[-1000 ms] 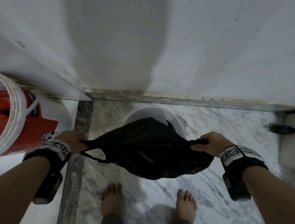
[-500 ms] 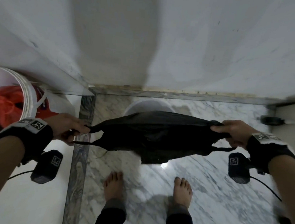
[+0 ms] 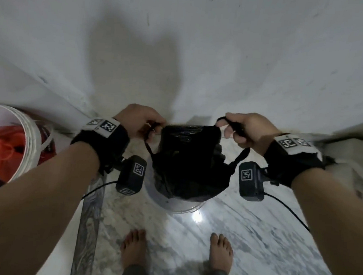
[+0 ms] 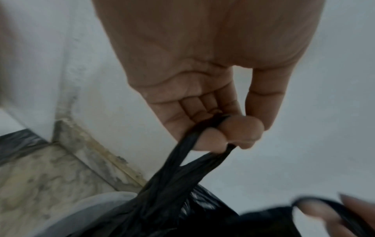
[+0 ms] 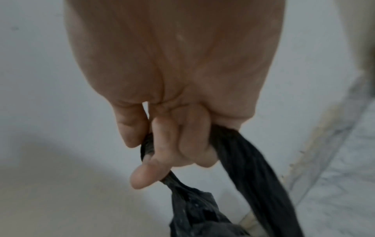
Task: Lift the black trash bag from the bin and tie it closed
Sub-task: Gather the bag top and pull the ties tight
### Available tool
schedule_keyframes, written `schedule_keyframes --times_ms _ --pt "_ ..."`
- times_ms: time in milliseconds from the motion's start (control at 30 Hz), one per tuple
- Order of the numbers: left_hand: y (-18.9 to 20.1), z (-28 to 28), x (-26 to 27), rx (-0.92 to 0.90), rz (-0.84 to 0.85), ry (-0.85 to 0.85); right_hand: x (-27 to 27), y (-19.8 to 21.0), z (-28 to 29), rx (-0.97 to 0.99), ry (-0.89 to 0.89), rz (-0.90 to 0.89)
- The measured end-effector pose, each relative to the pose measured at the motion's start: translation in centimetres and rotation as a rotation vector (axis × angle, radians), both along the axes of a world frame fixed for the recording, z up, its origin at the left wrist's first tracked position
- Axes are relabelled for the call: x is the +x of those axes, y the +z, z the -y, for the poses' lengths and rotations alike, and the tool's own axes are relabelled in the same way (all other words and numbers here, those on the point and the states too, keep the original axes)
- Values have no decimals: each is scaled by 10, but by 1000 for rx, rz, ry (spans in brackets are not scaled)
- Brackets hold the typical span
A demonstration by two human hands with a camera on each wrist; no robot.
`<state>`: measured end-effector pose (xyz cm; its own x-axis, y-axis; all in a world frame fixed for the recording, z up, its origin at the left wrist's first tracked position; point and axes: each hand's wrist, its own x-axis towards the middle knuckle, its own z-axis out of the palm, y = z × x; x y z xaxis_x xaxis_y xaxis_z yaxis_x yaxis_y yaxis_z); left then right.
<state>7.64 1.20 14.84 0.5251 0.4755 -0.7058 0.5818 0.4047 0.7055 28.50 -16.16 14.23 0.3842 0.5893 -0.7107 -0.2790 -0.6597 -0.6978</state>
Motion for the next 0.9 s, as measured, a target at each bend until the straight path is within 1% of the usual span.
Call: schedule_keyframes --times_ms 67,133,233,267,300,367,400,433,467,533,600,666,733,800,900 --pt "2 11 16 -23 -2 -67 -13 -1 -13 11 60 47" --pt "1 24 26 -69 15 -96 -27 -6 -22 44 103 61" --pt "-6 42 31 -168 95 -66 -48 -17 -30 97 100 25" --pt "-9 47 31 -214 120 -32 -54 -22 -31 115 75 -29" --pt "-12 52 30 -272 147 17 -59 -25 -32 139 24 -121" --pt "-18 61 28 -419 218 128 -66 -33 -31 192 -130 -388" --pt "-21 65 26 -488 254 173 -67 -37 -31 203 -184 -475" --pt "-23 69 25 -539 280 203 -69 -40 -29 197 -195 -496" --pt "-25 71 24 -578 297 227 -69 -42 -28 178 -185 -474" --pt "-30 74 21 -620 316 250 -67 -42 -28 151 -112 -390" --pt "-33 73 18 -631 315 240 -63 -40 -27 129 15 -285" --pt "-34 71 18 -597 298 191 -57 -36 -26 106 121 -174" --pt "-34 66 20 -501 253 132 -52 -33 -26 114 181 -85" --pt "-35 58 25 -337 169 94 -46 -35 -26 98 252 -2" --pt "-39 38 23 -18 -18 -29 -38 -39 -18 27 368 97"
